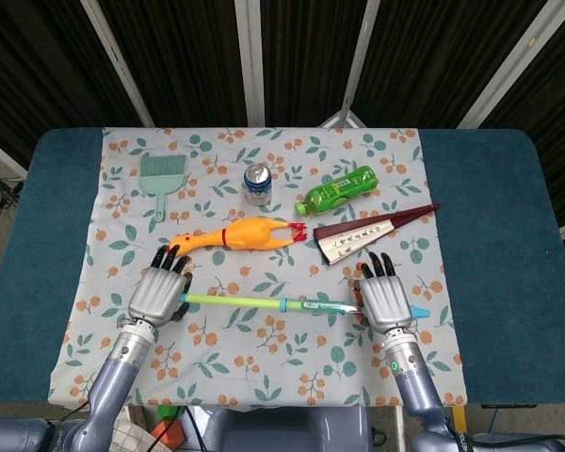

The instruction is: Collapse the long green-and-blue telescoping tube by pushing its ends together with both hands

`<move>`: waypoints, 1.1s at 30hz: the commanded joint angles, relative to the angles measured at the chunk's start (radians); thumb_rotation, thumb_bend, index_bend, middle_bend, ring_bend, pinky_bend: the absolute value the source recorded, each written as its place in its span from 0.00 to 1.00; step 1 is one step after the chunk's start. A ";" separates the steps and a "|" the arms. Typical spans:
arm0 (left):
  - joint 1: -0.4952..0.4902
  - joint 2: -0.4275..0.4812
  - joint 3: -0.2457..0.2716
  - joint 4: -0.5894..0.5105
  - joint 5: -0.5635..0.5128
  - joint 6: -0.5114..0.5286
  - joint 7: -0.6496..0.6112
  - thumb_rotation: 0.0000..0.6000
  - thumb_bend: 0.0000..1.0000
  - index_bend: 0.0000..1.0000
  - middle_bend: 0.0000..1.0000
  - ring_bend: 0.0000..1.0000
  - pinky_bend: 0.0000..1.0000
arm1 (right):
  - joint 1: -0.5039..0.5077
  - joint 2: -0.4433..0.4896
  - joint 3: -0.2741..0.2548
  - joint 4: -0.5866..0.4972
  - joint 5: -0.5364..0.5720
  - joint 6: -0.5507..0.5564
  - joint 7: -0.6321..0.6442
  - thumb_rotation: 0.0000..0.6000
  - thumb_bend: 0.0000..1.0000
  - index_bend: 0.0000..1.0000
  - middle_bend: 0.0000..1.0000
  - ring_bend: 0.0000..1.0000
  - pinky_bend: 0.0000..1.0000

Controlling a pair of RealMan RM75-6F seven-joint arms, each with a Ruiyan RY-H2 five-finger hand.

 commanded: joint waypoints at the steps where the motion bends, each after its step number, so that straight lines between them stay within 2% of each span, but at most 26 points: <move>1: -0.001 -0.004 -0.002 -0.006 -0.006 0.006 0.004 1.00 0.58 0.61 0.17 0.00 0.02 | -0.001 -0.005 0.003 -0.002 0.010 0.003 0.001 1.00 0.34 0.76 0.25 0.00 0.00; 8: -0.004 -0.014 -0.003 -0.016 -0.024 0.006 0.002 1.00 0.58 0.61 0.17 0.00 0.02 | 0.001 -0.016 -0.001 0.005 0.015 -0.001 -0.001 1.00 0.34 0.77 0.26 0.01 0.00; 10: -0.005 -0.015 -0.002 -0.019 -0.024 0.007 0.003 1.00 0.58 0.61 0.17 0.00 0.02 | 0.002 -0.021 -0.001 0.009 0.010 0.004 -0.003 1.00 0.34 0.78 0.29 0.06 0.03; 12: -0.006 -0.015 -0.001 -0.022 -0.023 0.009 0.004 1.00 0.58 0.61 0.17 0.00 0.02 | 0.001 -0.029 0.001 0.017 -0.001 0.014 0.000 1.00 0.34 0.82 0.36 0.19 0.14; 14: -0.006 -0.012 0.000 -0.026 -0.022 0.011 0.003 1.00 0.58 0.61 0.17 0.00 0.02 | 0.000 -0.036 0.004 0.025 -0.010 0.020 0.008 1.00 0.34 0.84 0.46 0.34 0.34; 17: -0.006 -0.005 0.000 -0.030 -0.020 0.013 -0.001 1.00 0.58 0.61 0.17 0.00 0.02 | 0.000 -0.039 0.007 0.033 -0.007 0.019 0.009 1.00 0.34 0.85 0.56 0.45 0.49; 20: -0.006 0.003 -0.001 -0.034 -0.021 0.013 -0.008 1.00 0.58 0.61 0.17 0.00 0.02 | 0.001 -0.043 0.012 0.035 0.008 0.015 0.006 1.00 0.34 0.85 0.57 0.48 0.53; 33: -0.010 -0.001 -0.002 -0.043 -0.019 0.015 -0.021 1.00 0.58 0.61 0.17 0.00 0.02 | 0.008 -0.075 0.001 0.021 0.002 0.010 -0.004 1.00 0.34 0.85 0.58 0.49 0.53</move>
